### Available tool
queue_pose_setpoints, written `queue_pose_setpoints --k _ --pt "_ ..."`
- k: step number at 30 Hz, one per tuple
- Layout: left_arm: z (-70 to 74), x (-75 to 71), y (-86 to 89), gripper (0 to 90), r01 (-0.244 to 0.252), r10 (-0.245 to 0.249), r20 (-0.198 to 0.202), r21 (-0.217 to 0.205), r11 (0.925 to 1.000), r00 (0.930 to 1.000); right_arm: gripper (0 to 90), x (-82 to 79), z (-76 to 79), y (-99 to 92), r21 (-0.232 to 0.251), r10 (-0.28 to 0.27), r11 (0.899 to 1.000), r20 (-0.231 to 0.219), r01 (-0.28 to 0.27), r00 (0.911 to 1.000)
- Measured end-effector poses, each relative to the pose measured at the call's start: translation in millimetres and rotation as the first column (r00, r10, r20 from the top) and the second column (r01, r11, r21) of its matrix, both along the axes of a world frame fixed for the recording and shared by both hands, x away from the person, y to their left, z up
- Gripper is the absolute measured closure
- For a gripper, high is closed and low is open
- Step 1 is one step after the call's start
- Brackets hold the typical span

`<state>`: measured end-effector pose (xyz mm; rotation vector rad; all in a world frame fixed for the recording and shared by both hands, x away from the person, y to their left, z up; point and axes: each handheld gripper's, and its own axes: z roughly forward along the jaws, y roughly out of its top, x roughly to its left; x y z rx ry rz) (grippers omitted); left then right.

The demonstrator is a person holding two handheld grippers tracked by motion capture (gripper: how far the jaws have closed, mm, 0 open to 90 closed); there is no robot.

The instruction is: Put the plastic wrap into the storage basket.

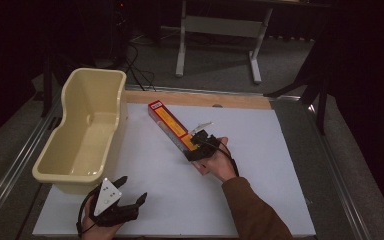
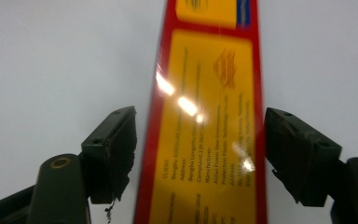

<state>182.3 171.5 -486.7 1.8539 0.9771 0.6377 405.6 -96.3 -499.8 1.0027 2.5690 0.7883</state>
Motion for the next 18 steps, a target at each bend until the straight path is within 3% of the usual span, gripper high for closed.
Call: queue_pose_setpoints --k 2,10,18 --pt "0.0 -0.1 -0.1 21.0 0.0 0.0 0.0 0.0 1.0 1.0 33.4 3.2 -4.7 1.4 -0.014 -0.007 1.0 -0.048 0.007 0.9988" --pt "-0.3 -0.1 -0.5 21.0 0.002 -0.002 -0.001 0.001 1.0 1.0 37.9 -0.7 0.7 -6.2 -0.053 -0.028 0.998 -0.098 0.023 0.9948" --pt "-0.4 -0.2 0.0 21.0 -0.002 0.002 -0.003 -0.004 1.0 1.0 37.9 -29.0 2.1 -34.8 -0.067 -0.032 0.997 -0.108 0.025 0.9936"
